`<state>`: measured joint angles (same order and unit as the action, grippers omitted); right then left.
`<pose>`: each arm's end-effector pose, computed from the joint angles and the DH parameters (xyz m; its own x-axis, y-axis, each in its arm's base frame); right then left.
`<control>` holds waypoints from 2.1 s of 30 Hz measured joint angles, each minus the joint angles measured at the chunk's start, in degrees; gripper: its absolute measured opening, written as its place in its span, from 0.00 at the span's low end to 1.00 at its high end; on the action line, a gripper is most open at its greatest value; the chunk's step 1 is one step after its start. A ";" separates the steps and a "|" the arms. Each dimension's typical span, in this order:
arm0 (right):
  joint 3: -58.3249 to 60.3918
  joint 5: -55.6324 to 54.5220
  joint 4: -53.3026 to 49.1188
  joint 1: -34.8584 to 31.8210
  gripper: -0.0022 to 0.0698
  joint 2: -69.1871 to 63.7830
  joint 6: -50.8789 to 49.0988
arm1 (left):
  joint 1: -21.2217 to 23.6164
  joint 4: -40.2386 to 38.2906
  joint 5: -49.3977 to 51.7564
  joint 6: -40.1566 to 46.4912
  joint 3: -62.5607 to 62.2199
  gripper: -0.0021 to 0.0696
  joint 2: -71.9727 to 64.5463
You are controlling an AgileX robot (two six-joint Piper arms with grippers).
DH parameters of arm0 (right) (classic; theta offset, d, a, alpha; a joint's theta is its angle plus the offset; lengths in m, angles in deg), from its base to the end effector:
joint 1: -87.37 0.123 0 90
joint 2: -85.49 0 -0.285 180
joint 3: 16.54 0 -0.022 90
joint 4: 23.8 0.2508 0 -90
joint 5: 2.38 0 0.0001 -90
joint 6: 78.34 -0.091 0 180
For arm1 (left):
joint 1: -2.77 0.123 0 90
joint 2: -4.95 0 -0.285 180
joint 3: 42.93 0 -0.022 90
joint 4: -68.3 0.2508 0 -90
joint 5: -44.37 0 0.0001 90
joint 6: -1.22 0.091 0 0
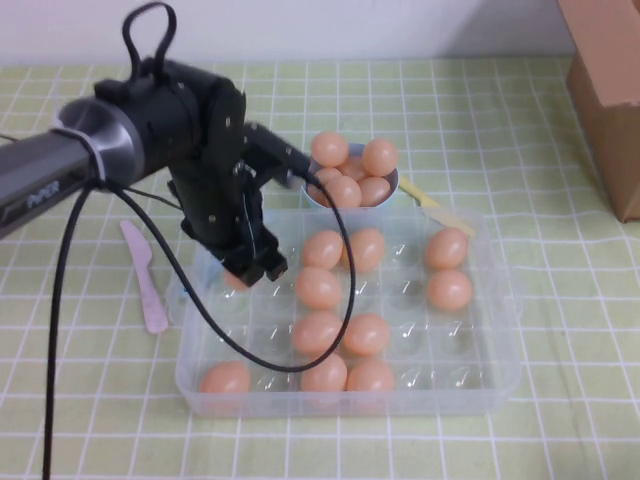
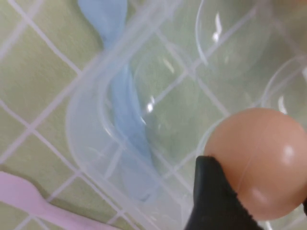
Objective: Take an egg out of the egg box
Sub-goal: Pick up the egg from the plastic box, then place the egg in the bowl
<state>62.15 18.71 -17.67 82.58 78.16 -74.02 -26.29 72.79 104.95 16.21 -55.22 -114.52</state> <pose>0.0530 -0.0009 0.1720 -0.2901 0.0488 -0.9557 0.0539 0.9979 0.0346 0.3575 -0.1916 0.2293 -0.6763 0.7133 -0.1841 0.7033 0.6995 0.1267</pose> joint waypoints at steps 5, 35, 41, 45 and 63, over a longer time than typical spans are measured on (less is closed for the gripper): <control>0.00 0.00 0.11 0.00 0.01 0.00 0.00 | -1.12 0.00 0.13 0.00 -3.53 0.47 4.57; 0.00 0.00 0.18 0.00 0.01 0.12 0.00 | -0.11 3.17 -94.78 -27.01 27.14 0.47 4.02; 0.00 0.00 0.18 0.00 0.01 0.12 0.00 | -0.22 6.93 -95.38 -30.60 22.26 0.47 -0.94; 0.00 0.00 0.23 0.00 0.01 0.12 0.00 | -0.73 7.71 -94.75 -31.24 20.55 0.47 -3.29; 0.00 0.00 0.42 0.00 0.01 0.36 0.00 | -1.10 9.58 -89.57 -32.81 16.57 0.47 -7.48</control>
<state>62.15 18.71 -17.25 82.58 78.52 -74.02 -27.39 82.37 15.38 -16.59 -38.65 -122.00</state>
